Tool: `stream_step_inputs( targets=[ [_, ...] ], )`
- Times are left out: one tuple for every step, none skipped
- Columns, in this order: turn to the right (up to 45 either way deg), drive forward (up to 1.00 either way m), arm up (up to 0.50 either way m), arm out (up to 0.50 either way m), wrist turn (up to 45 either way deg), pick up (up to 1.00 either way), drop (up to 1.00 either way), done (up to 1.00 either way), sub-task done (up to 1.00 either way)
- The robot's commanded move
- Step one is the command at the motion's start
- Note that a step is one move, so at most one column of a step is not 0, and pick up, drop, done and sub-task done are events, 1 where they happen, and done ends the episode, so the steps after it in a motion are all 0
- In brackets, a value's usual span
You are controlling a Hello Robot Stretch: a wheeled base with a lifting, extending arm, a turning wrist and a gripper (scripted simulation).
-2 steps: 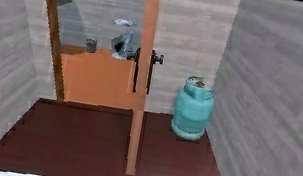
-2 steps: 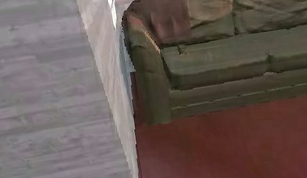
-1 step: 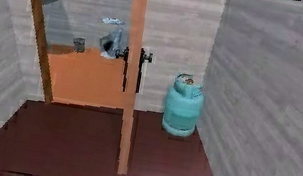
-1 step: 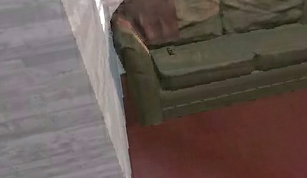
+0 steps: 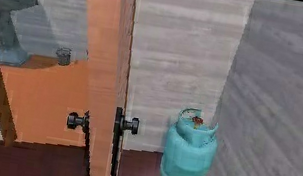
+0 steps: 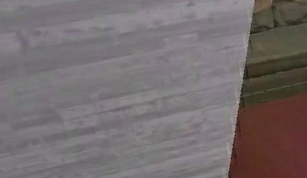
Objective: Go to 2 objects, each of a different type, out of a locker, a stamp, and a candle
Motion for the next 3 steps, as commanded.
stream_step_inputs(
  targets=[
    [-45.0, 0.0, 0.0, 0.0, 0.0, 0.0, 0.0, 0.0, 0.0],
    [-3.0, 0.0, 0.0, 0.0, 0.0, 0.0, 0.0, 0.0, 0.0],
    [0.0, 0.4, 0.0, 0.0, 0.0, 0.0, 0.0, 0.0, 0.0]
  ],
)
